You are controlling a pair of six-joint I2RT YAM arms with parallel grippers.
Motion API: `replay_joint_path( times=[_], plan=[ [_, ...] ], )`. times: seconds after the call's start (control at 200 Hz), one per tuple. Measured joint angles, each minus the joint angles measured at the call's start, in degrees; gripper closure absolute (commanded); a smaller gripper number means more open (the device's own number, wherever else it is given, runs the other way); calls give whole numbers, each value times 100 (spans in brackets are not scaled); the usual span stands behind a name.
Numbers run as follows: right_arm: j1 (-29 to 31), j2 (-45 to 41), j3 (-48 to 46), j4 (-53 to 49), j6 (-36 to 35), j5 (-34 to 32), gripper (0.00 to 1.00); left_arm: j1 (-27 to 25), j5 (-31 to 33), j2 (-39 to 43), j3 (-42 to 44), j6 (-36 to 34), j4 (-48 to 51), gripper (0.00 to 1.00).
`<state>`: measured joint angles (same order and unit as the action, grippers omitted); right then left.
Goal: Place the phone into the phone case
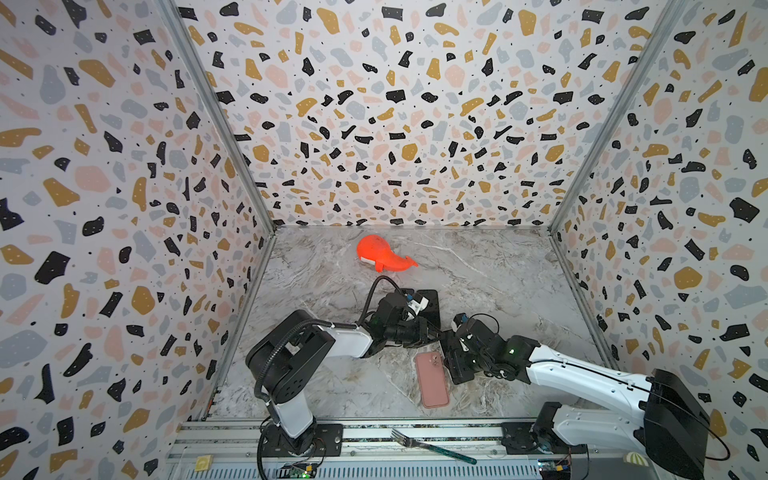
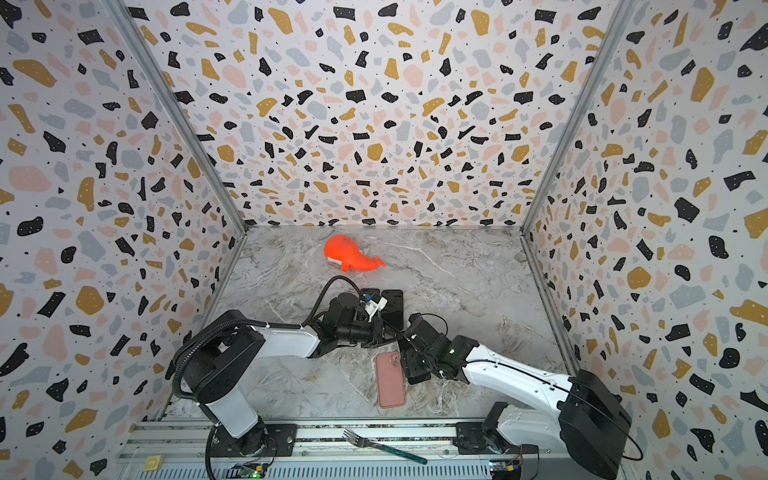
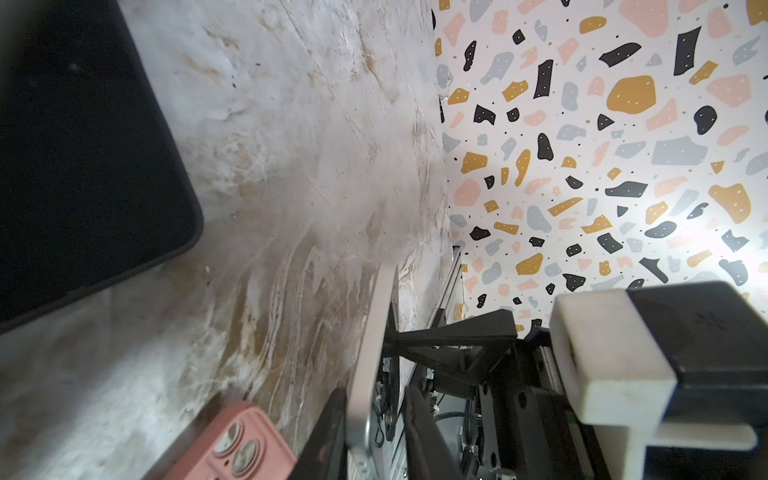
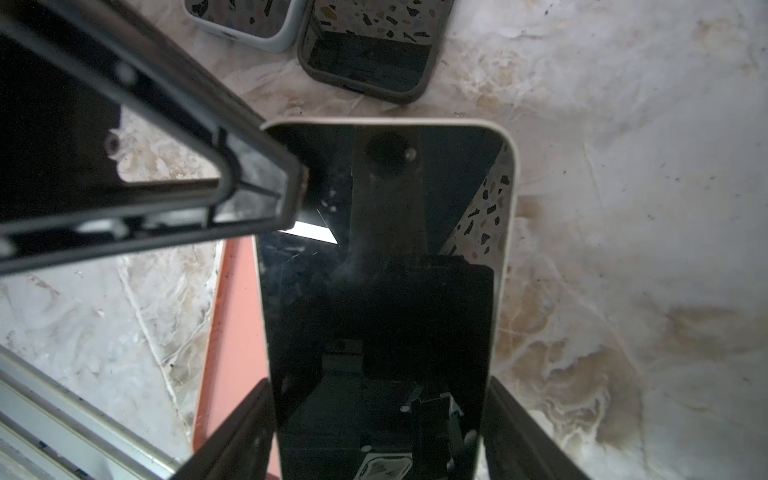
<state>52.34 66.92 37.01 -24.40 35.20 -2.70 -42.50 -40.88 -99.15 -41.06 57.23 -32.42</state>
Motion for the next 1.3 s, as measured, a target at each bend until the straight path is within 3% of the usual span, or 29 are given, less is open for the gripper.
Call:
replay_joint_path(
  times=[0.27, 0.521, 0.741, 0.951, 1.126, 1.301],
  plan=[
    [-11, 0, 0, -2, 4, 4, 46, 2, -24, -52, 2, 35, -63, 93],
    [-48, -9, 0, 0, -37, 20, 20, 4, -35, -50, 111, 101, -302, 99],
    [-184, -170, 2, 48, -103, 85, 11, 0, 184, -20, 721, 841, -874, 100],
    [-354, -789, 9, -9, 109, 299, 11, -2, 415, 151, 879, 1574, -1364, 100],
    [-890, -1764, -55, 4, 621, 540, 13, -2, 695, 581, 879, 2033, -1843, 100],
    [-2050, -2647, -625, 339, 1193, 1327, 13, -4, 951, 662, 879, 2295, -2188, 100]
  ],
)
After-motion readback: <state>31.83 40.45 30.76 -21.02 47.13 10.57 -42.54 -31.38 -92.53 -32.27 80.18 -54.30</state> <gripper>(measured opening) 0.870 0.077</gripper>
